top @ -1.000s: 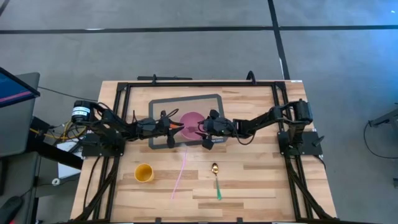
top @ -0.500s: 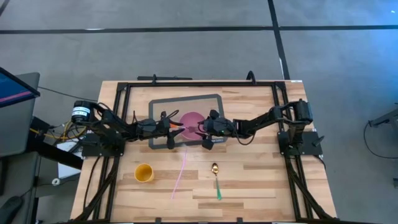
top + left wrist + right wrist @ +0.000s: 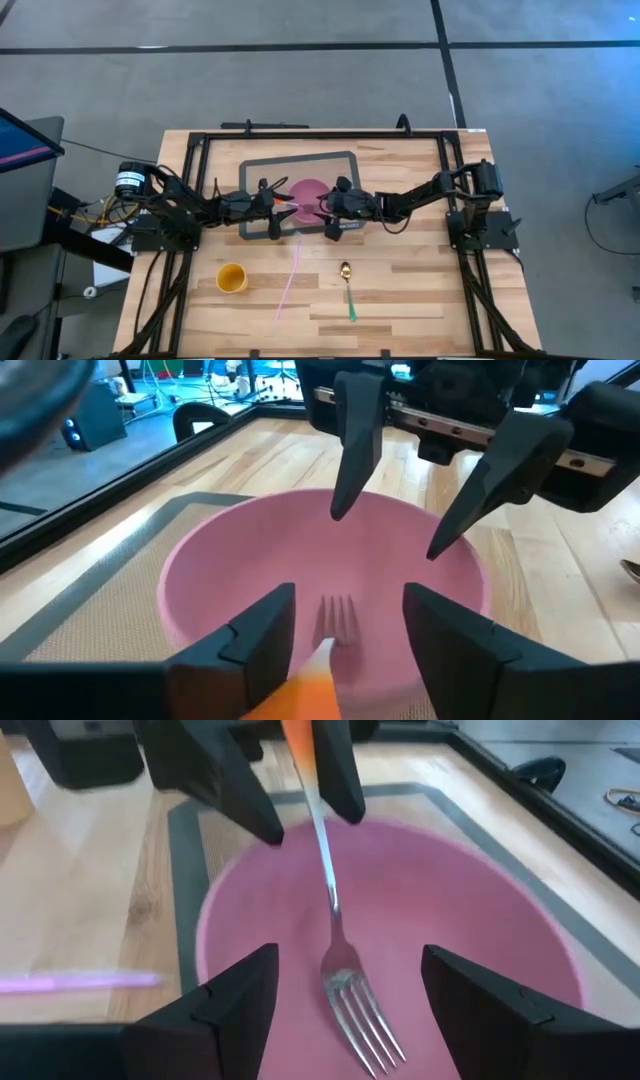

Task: Pick & Place Utensil
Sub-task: Put the orange fork into the pink bowl on the transparent mat

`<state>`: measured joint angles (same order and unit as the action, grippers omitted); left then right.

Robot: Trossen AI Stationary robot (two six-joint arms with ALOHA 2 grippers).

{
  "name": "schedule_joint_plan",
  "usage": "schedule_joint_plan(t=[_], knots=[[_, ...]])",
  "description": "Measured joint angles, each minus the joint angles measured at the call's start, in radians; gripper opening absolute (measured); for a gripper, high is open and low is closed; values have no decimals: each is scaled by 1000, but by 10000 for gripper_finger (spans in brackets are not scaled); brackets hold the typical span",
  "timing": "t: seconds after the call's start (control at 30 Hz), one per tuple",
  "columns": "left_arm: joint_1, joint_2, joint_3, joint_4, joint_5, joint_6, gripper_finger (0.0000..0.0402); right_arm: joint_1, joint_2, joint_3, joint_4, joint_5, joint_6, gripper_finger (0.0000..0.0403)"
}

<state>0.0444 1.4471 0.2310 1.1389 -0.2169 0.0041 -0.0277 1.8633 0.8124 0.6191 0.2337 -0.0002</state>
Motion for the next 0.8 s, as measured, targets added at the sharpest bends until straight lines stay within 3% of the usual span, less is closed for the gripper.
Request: schedule_joint_plan(t=[0.53, 0.8], knots=[[0, -13, 1, 18, 1, 70, 196, 1, -28, 0, 53, 0, -10, 240], [0, -168, 1, -4, 3, 112, 196, 15, -177, 0, -31, -2, -9, 240]])
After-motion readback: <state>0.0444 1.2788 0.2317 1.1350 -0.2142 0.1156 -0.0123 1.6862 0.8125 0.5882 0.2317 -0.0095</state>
